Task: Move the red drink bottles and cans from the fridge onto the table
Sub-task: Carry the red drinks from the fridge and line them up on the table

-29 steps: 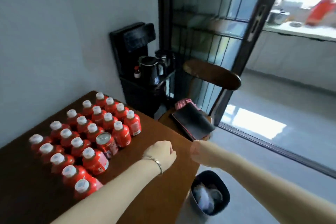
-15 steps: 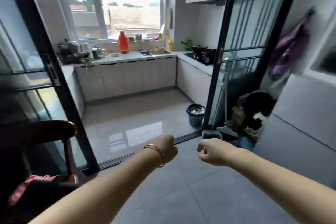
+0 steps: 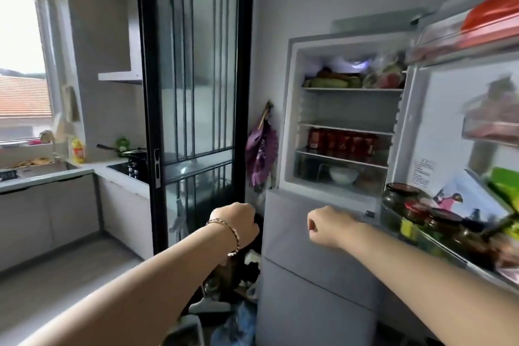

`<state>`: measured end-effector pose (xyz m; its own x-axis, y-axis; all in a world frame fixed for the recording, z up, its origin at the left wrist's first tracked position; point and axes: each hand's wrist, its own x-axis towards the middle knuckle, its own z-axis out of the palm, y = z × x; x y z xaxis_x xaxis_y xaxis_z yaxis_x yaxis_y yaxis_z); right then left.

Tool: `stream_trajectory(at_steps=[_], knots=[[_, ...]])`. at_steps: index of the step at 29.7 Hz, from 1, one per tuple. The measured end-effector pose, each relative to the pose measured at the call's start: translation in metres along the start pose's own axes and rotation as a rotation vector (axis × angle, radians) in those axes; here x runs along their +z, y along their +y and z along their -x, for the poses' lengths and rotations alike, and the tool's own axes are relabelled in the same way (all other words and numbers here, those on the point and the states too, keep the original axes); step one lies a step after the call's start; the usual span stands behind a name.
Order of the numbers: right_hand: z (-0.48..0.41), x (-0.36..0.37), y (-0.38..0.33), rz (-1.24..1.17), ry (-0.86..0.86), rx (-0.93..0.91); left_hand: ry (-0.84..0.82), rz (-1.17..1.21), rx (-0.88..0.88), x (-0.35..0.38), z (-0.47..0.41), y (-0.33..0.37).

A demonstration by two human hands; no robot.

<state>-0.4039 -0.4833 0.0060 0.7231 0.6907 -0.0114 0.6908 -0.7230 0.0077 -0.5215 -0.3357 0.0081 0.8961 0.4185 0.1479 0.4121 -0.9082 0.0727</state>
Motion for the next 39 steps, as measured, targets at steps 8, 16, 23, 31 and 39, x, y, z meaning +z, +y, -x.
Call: stream_trajectory(at_steps=[8, 16, 23, 31, 39], knots=[[-0.132, -0.043, 0.08, 0.051, 0.116, 0.276, 0.095, -0.006, 0.198, 0.007, -0.216, 0.015], [-0.242, -0.059, 0.155, -0.078, 0.267, 0.504, 0.18, 0.128, 0.362, 0.006, -0.38, 0.069], [-0.354, -0.016, 0.228, -0.306, 0.304, 0.57, 0.18, 0.252, 0.391, 0.062, -0.496, 0.096], [-0.538, 0.006, 0.302, -0.58, 0.405, 0.419, 0.209, 0.29, 0.273, 0.113, -0.644, 0.122], [-0.723, 0.025, 0.327, -0.959, 0.339, 0.273, 0.111, 0.202, 0.257, 0.155, -0.738, 0.125]])
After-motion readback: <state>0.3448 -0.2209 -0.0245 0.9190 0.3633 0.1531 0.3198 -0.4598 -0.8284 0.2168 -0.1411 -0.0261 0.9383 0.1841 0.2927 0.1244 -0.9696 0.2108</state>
